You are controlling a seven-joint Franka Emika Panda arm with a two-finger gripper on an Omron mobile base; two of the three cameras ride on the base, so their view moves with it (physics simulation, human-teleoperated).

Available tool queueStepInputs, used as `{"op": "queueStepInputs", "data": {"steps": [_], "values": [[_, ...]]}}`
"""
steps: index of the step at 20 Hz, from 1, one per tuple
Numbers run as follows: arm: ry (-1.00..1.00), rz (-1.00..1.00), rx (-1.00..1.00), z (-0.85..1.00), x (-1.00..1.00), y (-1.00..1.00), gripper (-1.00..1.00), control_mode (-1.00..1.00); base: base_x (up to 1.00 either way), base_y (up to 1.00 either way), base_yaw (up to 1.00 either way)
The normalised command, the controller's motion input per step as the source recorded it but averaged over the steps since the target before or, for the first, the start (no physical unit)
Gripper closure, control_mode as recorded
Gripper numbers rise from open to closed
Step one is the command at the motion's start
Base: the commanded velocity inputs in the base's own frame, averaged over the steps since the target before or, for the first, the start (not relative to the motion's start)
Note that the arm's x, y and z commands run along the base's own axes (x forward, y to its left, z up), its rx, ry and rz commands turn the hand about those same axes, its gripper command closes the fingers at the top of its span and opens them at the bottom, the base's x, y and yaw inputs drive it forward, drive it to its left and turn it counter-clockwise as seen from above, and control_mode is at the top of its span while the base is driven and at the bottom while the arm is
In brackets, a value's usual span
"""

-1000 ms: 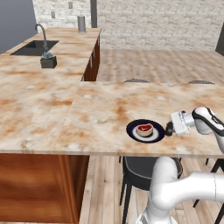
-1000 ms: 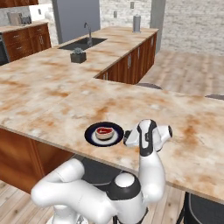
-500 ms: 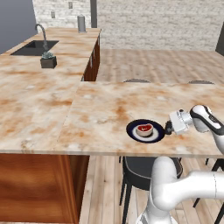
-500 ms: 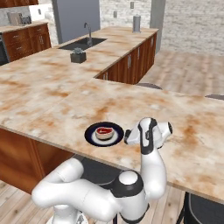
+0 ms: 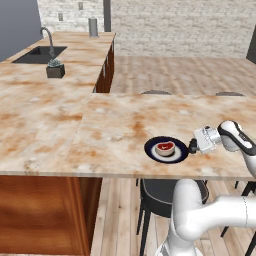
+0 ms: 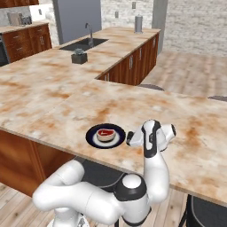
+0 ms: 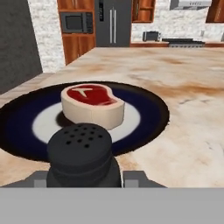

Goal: Retrieve the shaker from the cabinet and place it next the steak on a plate on the dining table.

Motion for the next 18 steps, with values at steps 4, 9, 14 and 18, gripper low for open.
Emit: {"op": "queueStepInputs", "data": {"steps": [4, 9, 14, 18], "values": [[0.15, 0.00, 0.00, -0.48, 0.01, -0.01, -1.00, -1.00, 0.00, 0.00, 0.00], [0.05, 0.00, 0.00, -0.20, -0.05, -0.03, -1.00, -1.00, 0.00, 0.00, 0.00], [0.00, 0.00, 0.00, -0.02, -0.11, -0.11, -1.00, -1.00, 0.00, 0.00, 0.00], [-0.04, 0.00, 0.00, 0.00, -0.07, -0.09, -1.00, -1.00, 0.00, 0.00, 0.00]]}}
